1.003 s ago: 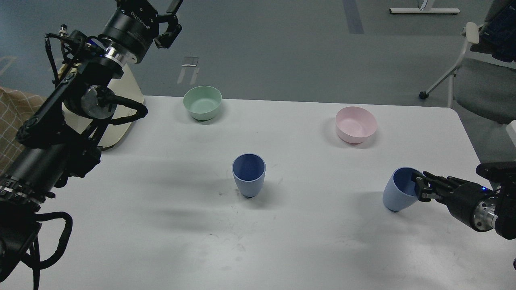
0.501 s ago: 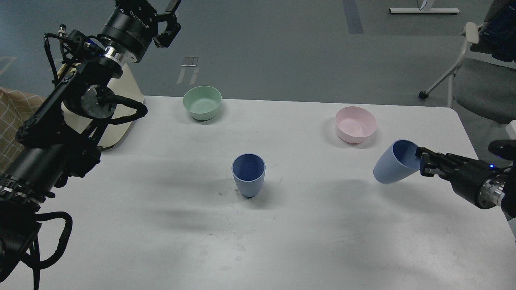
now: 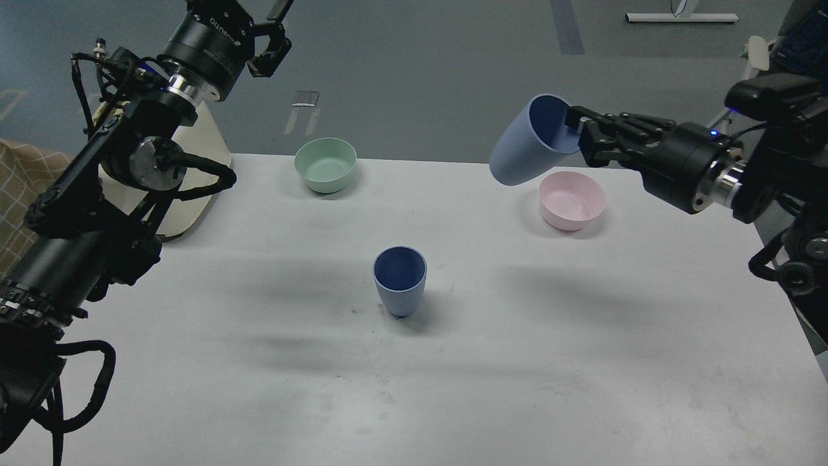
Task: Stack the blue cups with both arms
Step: 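Lift the blue cup with the right hand and carry it over the centered cup, then lower the held cup into the centered cup and open the right hand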
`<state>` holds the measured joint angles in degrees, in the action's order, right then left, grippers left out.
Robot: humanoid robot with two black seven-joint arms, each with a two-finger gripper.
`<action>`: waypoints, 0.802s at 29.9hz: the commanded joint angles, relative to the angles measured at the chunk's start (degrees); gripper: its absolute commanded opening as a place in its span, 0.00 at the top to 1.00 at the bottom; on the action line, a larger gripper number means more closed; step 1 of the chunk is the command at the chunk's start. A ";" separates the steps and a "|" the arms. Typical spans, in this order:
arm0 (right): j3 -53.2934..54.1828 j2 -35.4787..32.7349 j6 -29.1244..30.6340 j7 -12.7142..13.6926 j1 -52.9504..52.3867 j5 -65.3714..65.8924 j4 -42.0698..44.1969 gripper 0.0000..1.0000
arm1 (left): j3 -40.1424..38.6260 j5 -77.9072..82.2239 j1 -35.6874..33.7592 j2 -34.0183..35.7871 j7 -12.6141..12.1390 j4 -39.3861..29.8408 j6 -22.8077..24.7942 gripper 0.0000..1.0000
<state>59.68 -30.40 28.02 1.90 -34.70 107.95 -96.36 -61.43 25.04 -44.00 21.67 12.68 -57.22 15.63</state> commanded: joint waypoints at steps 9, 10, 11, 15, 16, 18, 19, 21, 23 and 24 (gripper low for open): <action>-19.07 8.42 -0.02 0.38 -10.65 3.49 4.16 1.00 | -0.18 -0.08 0.67 0.21 0.77 0.09 0.28 0.03; -19.07 8.78 -0.02 0.38 -10.65 3.84 4.34 1.00 | -0.18 -0.08 0.76 0.21 0.94 0.09 0.28 0.03; -19.16 9.30 -0.02 0.38 -10.65 4.45 4.86 1.00 | -0.18 -0.08 0.85 0.21 1.29 0.09 0.37 0.03; -20.55 9.49 -0.02 0.38 -10.56 4.99 5.31 1.00 | -0.18 -0.08 1.20 0.21 1.65 0.09 0.37 0.03; -21.26 9.57 -0.02 0.38 -10.65 4.99 5.31 1.00 | -0.18 -0.08 1.20 0.13 1.65 0.09 0.37 0.04; -22.85 9.57 -0.02 0.38 -10.65 5.08 5.13 1.00 | -0.09 -0.08 1.20 -0.05 1.65 0.09 0.37 0.03; -23.11 9.57 -0.02 0.38 -10.65 5.08 5.13 1.00 | -0.09 -0.08 1.20 -0.05 1.65 0.09 0.37 0.03; -23.20 9.66 -0.02 0.38 -10.56 5.08 5.30 1.00 | -0.01 -0.08 1.20 -0.14 1.65 0.09 0.28 0.04; -23.29 10.01 -0.02 0.39 -10.56 5.16 5.39 1.00 | -0.01 -0.08 1.20 -0.14 1.65 0.09 0.28 0.03; -23.29 9.92 -0.02 0.38 -10.56 5.08 5.39 1.00 | -0.01 -0.08 1.20 -0.14 1.65 0.09 0.28 0.04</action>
<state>36.51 -20.64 27.99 2.30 -45.33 113.03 -91.13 -61.47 24.95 -42.81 21.56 14.31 -57.13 15.99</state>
